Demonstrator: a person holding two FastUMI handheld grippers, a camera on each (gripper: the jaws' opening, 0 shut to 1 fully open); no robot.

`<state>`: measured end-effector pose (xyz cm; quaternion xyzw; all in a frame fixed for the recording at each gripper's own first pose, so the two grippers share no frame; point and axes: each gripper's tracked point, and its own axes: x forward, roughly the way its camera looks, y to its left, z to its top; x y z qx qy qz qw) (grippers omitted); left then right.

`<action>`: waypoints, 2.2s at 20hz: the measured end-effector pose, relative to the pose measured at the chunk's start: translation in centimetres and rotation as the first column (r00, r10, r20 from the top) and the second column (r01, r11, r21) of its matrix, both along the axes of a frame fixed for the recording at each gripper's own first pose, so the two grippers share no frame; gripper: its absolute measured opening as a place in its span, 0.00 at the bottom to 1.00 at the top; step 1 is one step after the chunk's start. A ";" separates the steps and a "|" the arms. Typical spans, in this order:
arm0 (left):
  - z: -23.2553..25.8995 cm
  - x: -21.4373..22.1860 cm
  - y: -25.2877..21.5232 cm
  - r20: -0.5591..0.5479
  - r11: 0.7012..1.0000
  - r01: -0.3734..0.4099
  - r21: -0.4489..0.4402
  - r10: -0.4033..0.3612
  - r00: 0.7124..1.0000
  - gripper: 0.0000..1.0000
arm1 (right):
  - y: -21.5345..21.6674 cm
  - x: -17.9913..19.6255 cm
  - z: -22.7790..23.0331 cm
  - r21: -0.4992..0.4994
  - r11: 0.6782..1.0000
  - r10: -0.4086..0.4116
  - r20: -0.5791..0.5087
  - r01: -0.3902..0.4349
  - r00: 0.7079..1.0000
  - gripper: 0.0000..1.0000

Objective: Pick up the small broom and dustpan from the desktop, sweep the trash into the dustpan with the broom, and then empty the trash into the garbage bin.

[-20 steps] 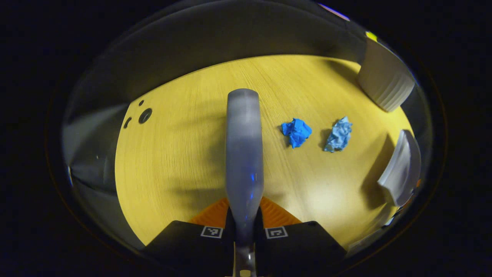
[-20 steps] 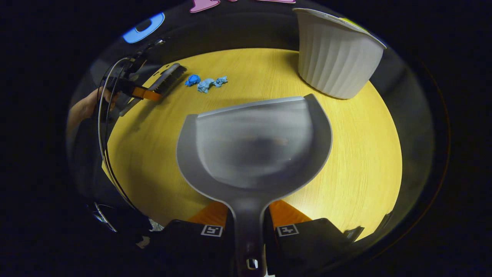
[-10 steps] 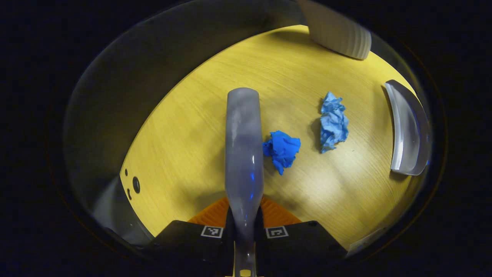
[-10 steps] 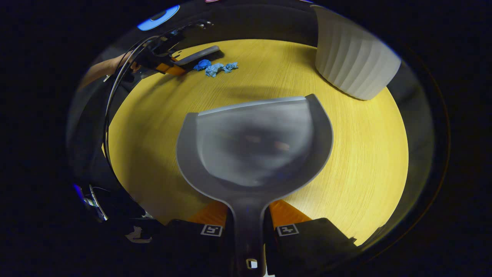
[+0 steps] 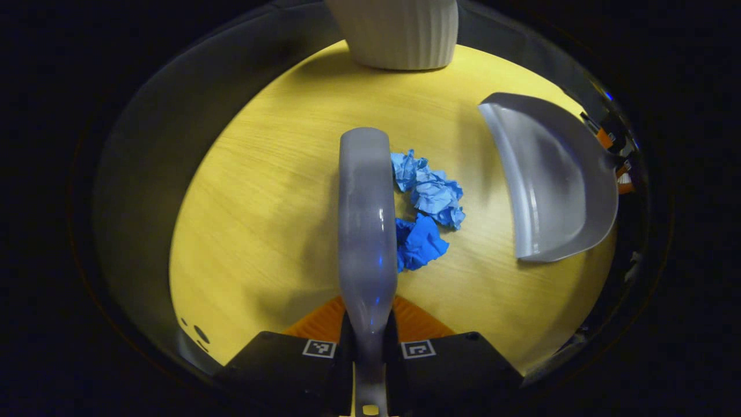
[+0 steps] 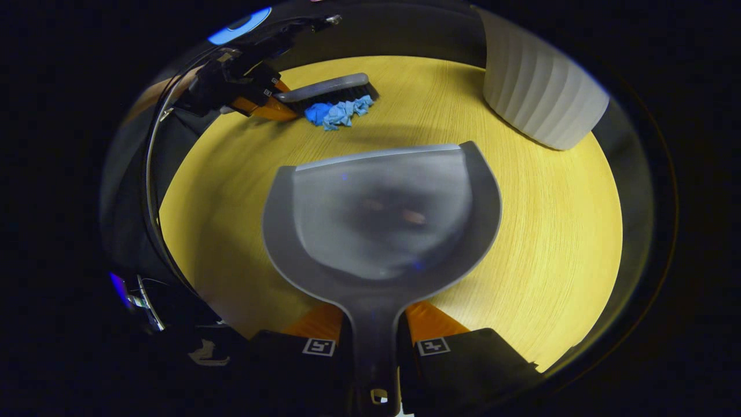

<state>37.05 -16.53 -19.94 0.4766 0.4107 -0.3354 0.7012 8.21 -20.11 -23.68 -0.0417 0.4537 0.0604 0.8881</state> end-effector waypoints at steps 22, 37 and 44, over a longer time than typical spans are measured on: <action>5.8 -13.5 -1.4 -0.046 0.834 -0.285 -0.472 0.300 0.953 0.27 | 0.2 -0.2 0.6 -0.050 0.998 -0.031 0.024 0.032 0.999 0.36; -8.8 -12.6 19.0 -0.093 0.566 -0.528 -0.633 0.621 0.778 0.26 | 0.7 0.5 -1.1 -0.023 0.998 -0.059 0.167 0.063 0.984 0.36; -10.2 -10.4 19.6 -0.052 0.592 -0.495 -0.636 0.607 0.793 0.29 | 0.4 0.7 0.2 0.016 1.000 -0.029 0.154 0.027 0.988 0.36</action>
